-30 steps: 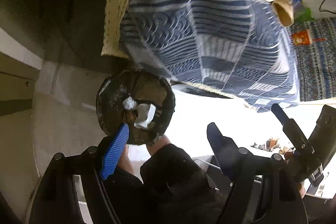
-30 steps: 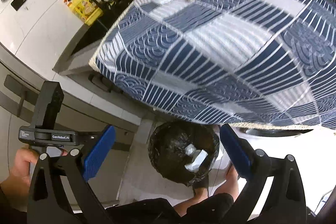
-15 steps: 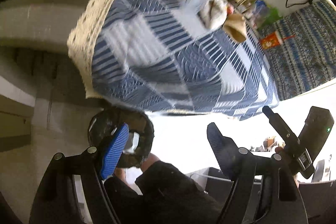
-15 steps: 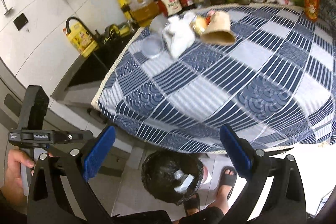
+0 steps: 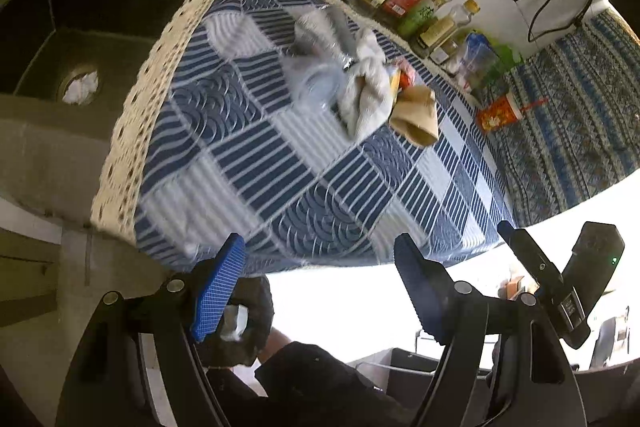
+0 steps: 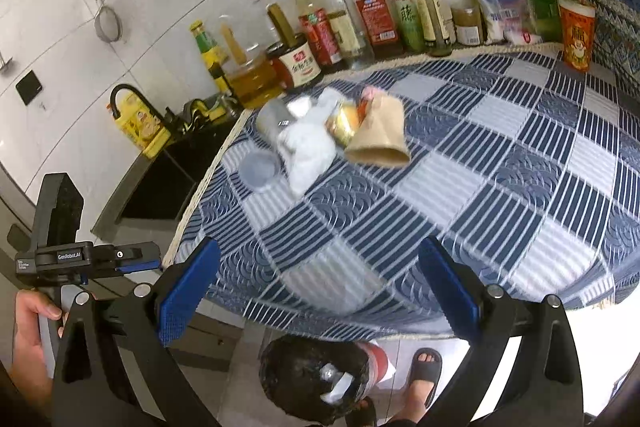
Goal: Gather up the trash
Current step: 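Raise both grippers back up toward the counter, then grasp the grey plastic bag with left gripper while right grasps brown paper cup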
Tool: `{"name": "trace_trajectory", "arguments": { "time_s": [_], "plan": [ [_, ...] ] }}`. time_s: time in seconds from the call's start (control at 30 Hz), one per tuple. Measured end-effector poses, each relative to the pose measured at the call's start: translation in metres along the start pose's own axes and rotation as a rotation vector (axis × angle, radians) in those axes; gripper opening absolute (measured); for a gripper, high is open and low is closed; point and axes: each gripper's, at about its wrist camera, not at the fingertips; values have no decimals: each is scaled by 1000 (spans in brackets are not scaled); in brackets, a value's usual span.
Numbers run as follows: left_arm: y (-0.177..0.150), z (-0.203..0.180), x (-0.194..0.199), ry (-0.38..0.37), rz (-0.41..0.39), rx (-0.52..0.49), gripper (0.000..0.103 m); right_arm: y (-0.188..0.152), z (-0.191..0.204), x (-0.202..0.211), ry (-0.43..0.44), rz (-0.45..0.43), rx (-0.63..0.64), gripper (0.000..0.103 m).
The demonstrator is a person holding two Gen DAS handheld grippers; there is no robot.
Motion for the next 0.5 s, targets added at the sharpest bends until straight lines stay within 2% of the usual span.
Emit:
{"name": "trace_trajectory", "arguments": {
  "time_s": [0.5],
  "plan": [
    [71,-34,-45,41,1,33,75,68,-54,-54,37,51,-26,98]
  ]
}}
Point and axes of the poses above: each gripper's, at about its wrist camera, not at the fingertips, and x roughly against the way its jaws point, z to its left, y to its top, and after that the axes turned 7 degrees about y, right-handed
